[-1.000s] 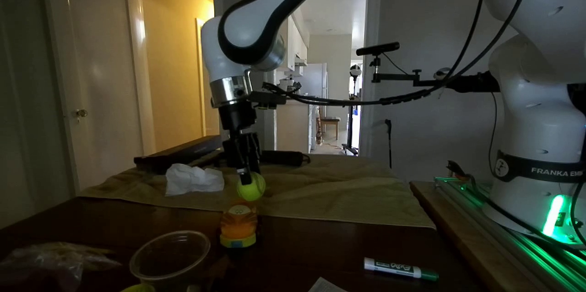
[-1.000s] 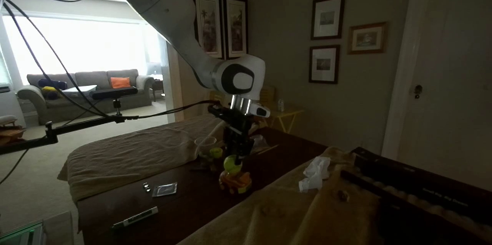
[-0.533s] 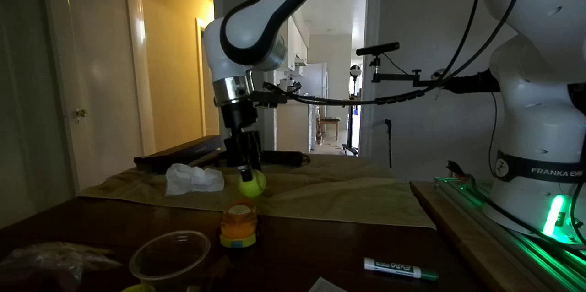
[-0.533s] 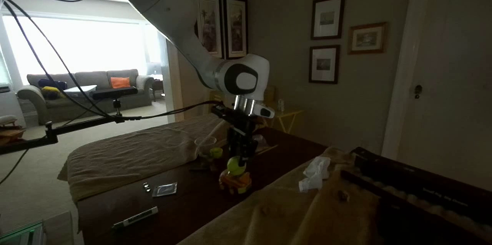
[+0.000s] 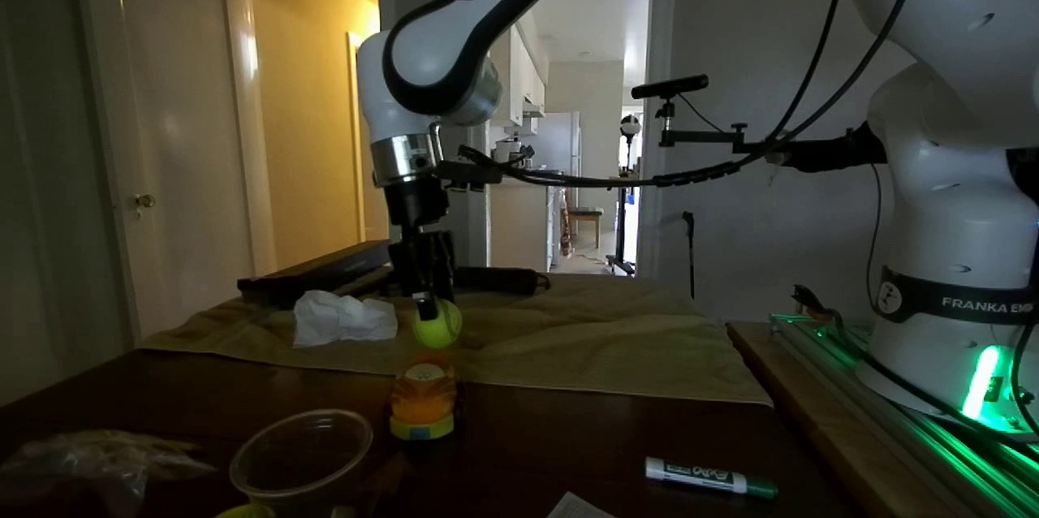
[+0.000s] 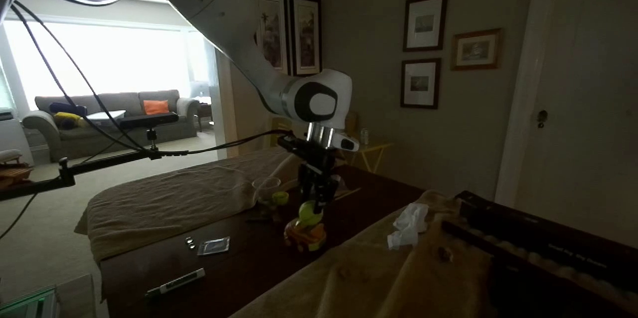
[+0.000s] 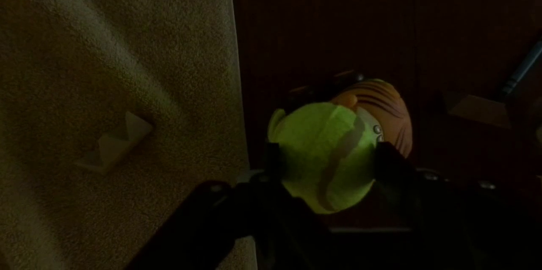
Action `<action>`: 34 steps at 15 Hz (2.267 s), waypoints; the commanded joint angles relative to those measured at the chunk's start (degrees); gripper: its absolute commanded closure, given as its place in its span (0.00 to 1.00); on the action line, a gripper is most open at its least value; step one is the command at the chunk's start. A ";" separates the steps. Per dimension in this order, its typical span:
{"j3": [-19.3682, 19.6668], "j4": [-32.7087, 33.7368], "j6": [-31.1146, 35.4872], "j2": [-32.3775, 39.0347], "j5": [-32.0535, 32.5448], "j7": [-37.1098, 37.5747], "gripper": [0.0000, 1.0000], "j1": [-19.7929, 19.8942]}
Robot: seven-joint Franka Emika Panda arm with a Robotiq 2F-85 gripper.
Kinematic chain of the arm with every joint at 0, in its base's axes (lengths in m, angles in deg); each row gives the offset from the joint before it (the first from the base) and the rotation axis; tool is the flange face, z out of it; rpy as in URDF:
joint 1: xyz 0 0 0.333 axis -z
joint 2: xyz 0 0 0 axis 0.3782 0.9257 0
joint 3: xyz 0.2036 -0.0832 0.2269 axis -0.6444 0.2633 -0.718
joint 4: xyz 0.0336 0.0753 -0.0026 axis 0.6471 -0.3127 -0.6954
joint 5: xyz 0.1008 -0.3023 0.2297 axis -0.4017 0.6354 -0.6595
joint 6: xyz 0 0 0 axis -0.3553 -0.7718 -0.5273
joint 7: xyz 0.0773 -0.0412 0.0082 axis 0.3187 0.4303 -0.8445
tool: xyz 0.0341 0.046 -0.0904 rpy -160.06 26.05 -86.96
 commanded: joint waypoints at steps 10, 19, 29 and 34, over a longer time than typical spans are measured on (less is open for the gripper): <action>-0.99 8.55 -1.46 7.31 -0.86 -2.49 0.67 0.22; -1.38 8.67 -1.29 6.98 -0.64 -1.78 0.67 -0.55; -1.06 7.17 -1.03 5.12 -0.14 -0.79 0.67 -1.29; -1.08 5.21 -0.35 3.66 -0.27 -0.09 0.67 -1.86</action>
